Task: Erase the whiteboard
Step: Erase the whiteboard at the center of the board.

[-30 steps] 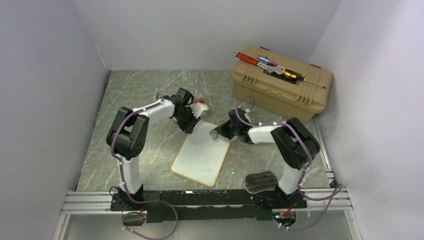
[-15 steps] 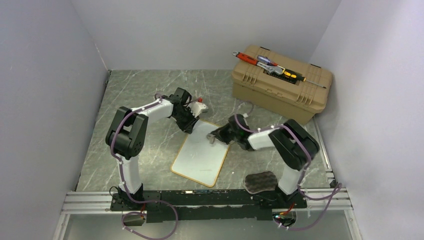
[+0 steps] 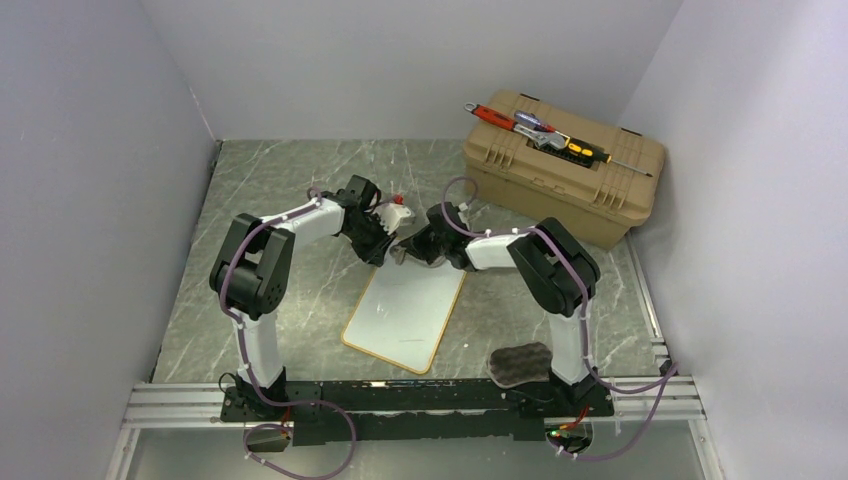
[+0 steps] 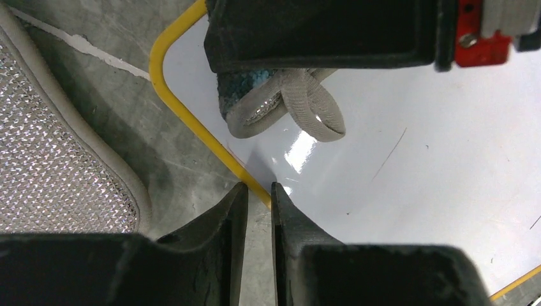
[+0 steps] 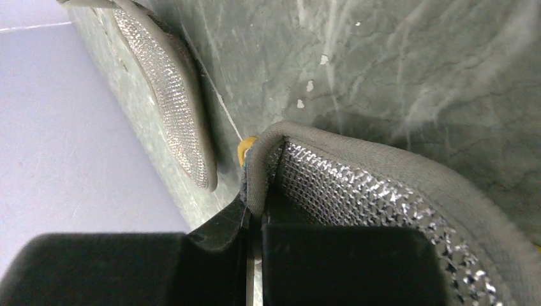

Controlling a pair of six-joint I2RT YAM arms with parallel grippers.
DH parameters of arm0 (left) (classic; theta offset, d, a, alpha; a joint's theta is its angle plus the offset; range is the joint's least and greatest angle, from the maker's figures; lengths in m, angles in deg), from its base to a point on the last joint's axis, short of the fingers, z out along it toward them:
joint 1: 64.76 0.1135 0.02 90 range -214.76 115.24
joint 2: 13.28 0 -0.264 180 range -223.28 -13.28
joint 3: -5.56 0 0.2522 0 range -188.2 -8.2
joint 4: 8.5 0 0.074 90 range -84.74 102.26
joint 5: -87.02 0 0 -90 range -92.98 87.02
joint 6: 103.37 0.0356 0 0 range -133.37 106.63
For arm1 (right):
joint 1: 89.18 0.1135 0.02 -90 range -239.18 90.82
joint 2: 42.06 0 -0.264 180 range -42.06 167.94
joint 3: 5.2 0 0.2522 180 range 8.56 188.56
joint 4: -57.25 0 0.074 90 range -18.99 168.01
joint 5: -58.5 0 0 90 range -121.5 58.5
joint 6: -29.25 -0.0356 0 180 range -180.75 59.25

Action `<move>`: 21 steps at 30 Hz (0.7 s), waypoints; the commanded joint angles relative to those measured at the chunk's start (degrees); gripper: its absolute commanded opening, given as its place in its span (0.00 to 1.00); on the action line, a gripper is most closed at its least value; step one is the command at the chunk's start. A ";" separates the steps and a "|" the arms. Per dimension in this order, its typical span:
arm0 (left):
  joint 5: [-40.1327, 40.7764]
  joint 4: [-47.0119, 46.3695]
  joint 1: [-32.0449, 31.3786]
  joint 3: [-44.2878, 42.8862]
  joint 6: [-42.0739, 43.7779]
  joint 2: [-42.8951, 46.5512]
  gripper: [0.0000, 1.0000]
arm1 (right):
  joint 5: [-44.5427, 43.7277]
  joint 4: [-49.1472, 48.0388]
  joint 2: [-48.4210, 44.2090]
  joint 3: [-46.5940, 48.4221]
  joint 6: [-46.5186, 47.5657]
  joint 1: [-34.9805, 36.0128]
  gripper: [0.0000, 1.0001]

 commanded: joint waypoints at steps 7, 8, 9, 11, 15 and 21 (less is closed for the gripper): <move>6.72 3.49 -0.14 6.43 2.51 -6.70 0.20 | -6.37 10.98 -14.91 -28.68 5.12 -6.29 0.00; 6.68 3.44 -0.17 6.44 2.59 -6.71 0.20 | -7.05 11.98 -16.72 -30.22 5.93 -6.92 0.00; 6.55 3.36 -0.13 6.53 2.61 -6.58 0.20 | -7.60 12.96 -17.99 -31.02 6.65 -7.43 0.00; 6.47 3.30 -0.12 6.55 2.63 -6.62 0.18 | -7.92 13.58 -18.14 -30.67 7.31 -7.59 0.00; 6.30 3.58 -0.12 5.97 2.27 -7.46 0.14 | -5.59 13.07 -8.29 -20.37 7.03 -3.29 0.00; 6.14 3.45 0.12 6.11 2.00 -7.28 0.14 | -0.43 16.40 5.43 0.52 8.59 3.95 0.00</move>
